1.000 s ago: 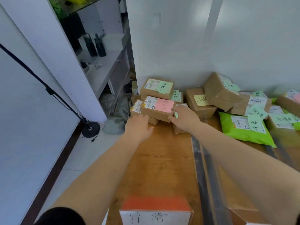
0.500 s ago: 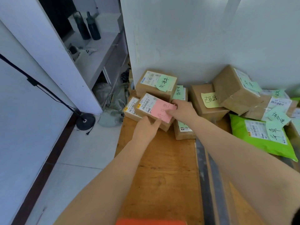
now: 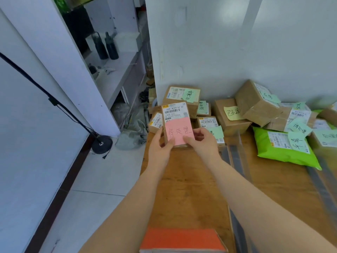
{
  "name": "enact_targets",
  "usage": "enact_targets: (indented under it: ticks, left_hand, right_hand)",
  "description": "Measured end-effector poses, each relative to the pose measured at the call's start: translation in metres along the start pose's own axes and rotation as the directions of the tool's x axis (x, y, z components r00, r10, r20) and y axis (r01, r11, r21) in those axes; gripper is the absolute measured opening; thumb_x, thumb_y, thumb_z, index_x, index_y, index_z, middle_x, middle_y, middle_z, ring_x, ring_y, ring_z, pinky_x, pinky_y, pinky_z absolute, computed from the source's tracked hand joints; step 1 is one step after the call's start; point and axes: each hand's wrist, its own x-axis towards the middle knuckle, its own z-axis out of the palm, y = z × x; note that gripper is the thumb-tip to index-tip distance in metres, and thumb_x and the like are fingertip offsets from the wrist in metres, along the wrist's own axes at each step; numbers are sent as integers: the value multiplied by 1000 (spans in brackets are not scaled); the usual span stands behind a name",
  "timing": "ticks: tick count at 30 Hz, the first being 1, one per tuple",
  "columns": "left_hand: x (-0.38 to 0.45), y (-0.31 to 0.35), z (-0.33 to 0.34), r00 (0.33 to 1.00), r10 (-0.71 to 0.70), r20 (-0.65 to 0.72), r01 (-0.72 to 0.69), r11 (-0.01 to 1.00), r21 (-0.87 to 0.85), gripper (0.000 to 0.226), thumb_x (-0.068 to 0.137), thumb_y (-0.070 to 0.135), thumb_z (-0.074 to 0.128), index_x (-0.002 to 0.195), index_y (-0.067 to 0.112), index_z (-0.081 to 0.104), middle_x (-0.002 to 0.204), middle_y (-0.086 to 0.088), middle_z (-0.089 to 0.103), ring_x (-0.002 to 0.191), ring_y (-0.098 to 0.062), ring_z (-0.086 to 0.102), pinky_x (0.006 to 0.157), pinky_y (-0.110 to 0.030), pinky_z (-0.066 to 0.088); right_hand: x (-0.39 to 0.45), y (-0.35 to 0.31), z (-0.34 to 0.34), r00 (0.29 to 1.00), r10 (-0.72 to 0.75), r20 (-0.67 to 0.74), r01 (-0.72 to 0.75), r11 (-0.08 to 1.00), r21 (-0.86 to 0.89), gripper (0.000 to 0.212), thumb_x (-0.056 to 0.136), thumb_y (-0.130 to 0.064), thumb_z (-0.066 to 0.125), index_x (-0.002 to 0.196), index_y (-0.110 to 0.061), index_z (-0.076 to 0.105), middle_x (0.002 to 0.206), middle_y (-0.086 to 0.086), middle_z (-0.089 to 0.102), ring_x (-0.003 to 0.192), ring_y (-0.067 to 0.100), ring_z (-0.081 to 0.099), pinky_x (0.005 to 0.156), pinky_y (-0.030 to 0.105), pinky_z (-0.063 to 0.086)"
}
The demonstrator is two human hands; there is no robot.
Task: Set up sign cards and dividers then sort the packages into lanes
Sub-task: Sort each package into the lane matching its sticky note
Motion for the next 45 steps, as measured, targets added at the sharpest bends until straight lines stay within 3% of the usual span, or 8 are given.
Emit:
enact_targets:
  ticks: [9, 14, 18, 21, 29, 33, 39, 45]
  left_hand:
    - [-84, 49, -18, 970, 167, 177, -165, 986, -25, 51, 88, 23, 62, 133, 36, 42, 114, 23, 55, 120, -17, 54, 98, -43, 48]
    - [-130, 65, -5, 947, 231, 223, -233, 972, -15, 55, 88, 24, 62, 138, 32, 41, 124, 16, 54, 119, -18, 54, 100, -45, 47]
    - [-168, 73, 23, 925, 268, 271, -277, 961, -4, 58, 86, 28, 64, 139, 35, 39, 136, 8, 53, 117, -17, 55, 98, -45, 49]
    - [-201, 80, 55, 905, 298, 303, -310, 951, -9, 58, 86, 27, 64, 139, 33, 39, 133, 12, 52, 108, -8, 59, 93, -39, 53]
    - [-312, 80, 177, 857, 288, 427, -296, 954, -49, 57, 85, 20, 65, 136, 31, 42, 129, 9, 56, 108, -13, 60, 90, -36, 55]
    - [-364, 77, 247, 817, 304, 491, -320, 946, -53, 53, 86, 20, 64, 134, 32, 44, 124, 11, 56, 96, -7, 61, 79, -29, 57]
    - [-416, 76, 341, 723, 273, 634, -307, 950, -59, 54, 85, 15, 65, 134, 30, 46, 124, 9, 59, 95, -4, 61, 80, -25, 57]
    - [-440, 77, 426, 662, 285, 693, -345, 937, -57, 50, 86, 19, 65, 132, 28, 47, 110, 16, 56, 88, 3, 58, 61, -7, 52]
  right_hand:
    - [-90, -31, -47, 990, -36, -133, 72, 957, 282, 15, 81, -13, 70, 89, -23, 61, 95, -8, 67, 94, 9, 63, 78, 23, 52]
    - [-131, -30, -81, 976, -67, -209, 132, 940, 316, 14, 80, -14, 70, 85, -25, 61, 100, -1, 71, 97, 15, 66, 87, 35, 55]
    - [-163, -26, -124, 956, -109, -272, 186, 943, 277, 15, 81, -13, 70, 92, -19, 62, 95, -5, 69, 92, 9, 66, 79, 22, 55]
    - [-187, -17, -168, 939, -130, -319, 213, 947, 240, 17, 83, -14, 69, 97, -17, 62, 90, -10, 65, 81, -1, 61, 63, 7, 51]
    - [-270, 40, -310, 883, -61, -465, 177, 961, 211, 21, 81, -18, 71, 100, -17, 63, 100, -3, 69, 93, 11, 65, 82, 29, 56]
    - [-307, 76, -382, 853, -37, -521, 169, 963, 209, 15, 82, -18, 70, 94, -22, 62, 91, -11, 67, 88, 6, 65, 75, 21, 56]
    - [-341, 122, -472, 774, 86, -627, 103, 960, 259, 16, 81, -18, 71, 82, -28, 58, 92, -6, 69, 91, 14, 67, 82, 32, 57]
    - [-345, 152, -546, 713, 147, -686, 54, 964, 262, 21, 83, -23, 69, 102, -20, 60, 89, -15, 65, 86, 5, 64, 73, 20, 56]
